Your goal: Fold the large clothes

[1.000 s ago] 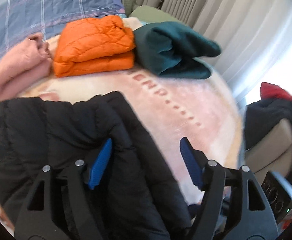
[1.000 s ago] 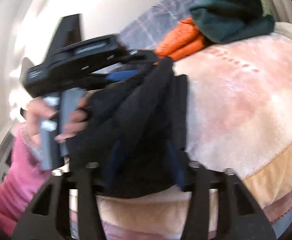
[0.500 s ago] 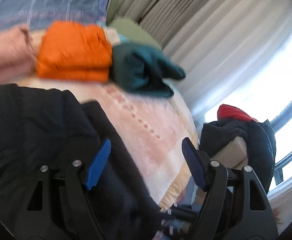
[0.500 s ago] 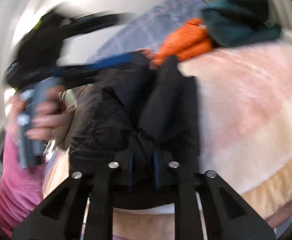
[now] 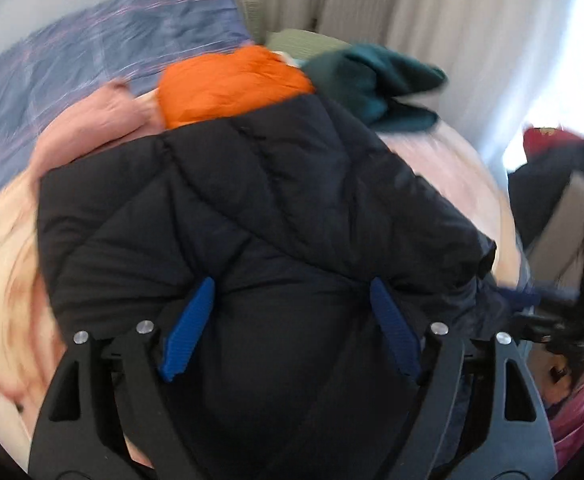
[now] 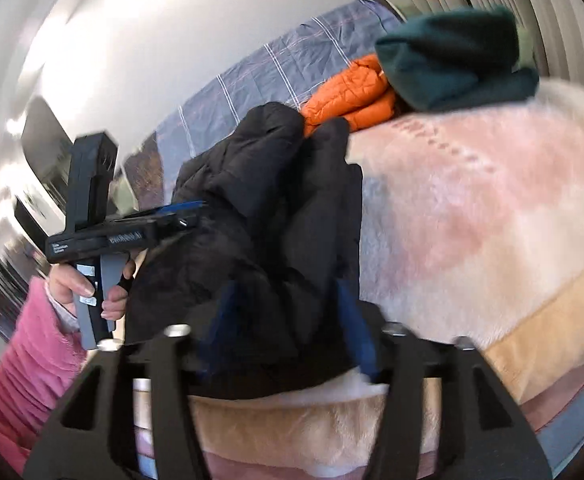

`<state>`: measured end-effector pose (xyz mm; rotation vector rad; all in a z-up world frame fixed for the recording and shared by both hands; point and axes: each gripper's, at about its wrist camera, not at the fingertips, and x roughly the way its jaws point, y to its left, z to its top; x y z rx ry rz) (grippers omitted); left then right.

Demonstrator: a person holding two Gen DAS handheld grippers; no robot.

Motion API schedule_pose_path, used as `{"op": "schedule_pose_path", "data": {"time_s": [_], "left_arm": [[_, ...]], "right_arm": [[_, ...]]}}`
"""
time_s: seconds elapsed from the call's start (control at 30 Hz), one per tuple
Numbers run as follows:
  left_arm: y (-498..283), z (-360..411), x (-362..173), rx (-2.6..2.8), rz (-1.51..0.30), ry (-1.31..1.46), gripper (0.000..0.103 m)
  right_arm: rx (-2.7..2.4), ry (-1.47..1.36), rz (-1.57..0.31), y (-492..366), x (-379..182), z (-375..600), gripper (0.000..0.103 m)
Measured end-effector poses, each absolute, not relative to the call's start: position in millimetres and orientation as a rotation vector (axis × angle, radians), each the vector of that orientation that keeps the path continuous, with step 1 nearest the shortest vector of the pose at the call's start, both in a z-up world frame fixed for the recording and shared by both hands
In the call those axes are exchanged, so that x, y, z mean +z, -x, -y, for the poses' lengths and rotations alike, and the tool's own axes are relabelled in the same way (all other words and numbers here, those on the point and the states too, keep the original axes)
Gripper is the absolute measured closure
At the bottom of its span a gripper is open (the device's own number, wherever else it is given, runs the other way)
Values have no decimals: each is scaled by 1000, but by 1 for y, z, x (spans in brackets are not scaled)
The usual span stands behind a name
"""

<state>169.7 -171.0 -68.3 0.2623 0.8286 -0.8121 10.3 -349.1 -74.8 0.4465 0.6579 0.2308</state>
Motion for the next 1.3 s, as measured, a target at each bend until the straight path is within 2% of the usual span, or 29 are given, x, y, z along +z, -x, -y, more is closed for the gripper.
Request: {"op": "schedule_pose_path", "data": {"time_s": [0.07, 0.1, 0.13, 0.17, 0.2, 0.3, 0.33, 0.37, 0.4, 0.43, 0.57, 0.77, 0.83, 0.87, 0.93, 1.1, 1.23, 1.3], "left_arm": [[-161, 187, -72, -861, -814, -312, 22], [-159, 191, -72, -873, -807, -328, 22], [-158, 193, -73, -879, -802, -340, 22], [-157, 195, -74, -883, -797, -344, 22], [-156, 195, -76, -889, -796, -336, 21], [-155, 191, -81, -884, -792, -329, 20], [-154, 190, -82, -881, -785, -328, 20], [-153, 189, -82, -879, -777, -329, 20], [-150, 188, -81, -876, -770, -327, 20], [-149, 187, -80, -874, -764, -323, 20], [-145, 174, -73, -861, -739, -267, 20], [-138, 157, -67, -840, -714, -215, 20], [-133, 155, -65, -821, -702, -233, 20], [-130, 152, -62, -813, -690, -235, 20], [-125, 144, -54, -807, -668, -211, 20], [-117, 114, -37, -844, -636, -93, 20], [-118, 132, -50, -850, -678, -143, 19], [-119, 150, -62, -879, -692, -177, 17]], "right_arm": [[248, -442, -696, -23, -83, 346, 34], [248, -451, -710, -28, -89, 345, 37], [248, -466, -719, -33, -98, 346, 44], [257, -486, -726, -36, -105, 348, 59], [267, -510, -733, -38, -109, 350, 66], [299, -539, -740, -41, -115, 357, 67], [297, -508, -736, -40, -109, 359, 65], [276, -480, -726, -38, -103, 361, 52], [253, -461, -705, -35, -96, 364, 32], [222, -446, -656, -33, -84, 372, 25], [226, -452, -600, -56, -55, 395, 23], [194, -459, -737, -159, -64, 395, 22], [231, -459, -730, -177, -60, 387, 63], [257, -442, -730, -183, -57, 380, 94], [298, -398, -690, -188, -44, 362, 100], [506, -436, -618, -196, -28, 338, 100], [264, -289, -794, -222, -81, 339, 100], [236, -329, -823, -216, -100, 355, 100]]}}
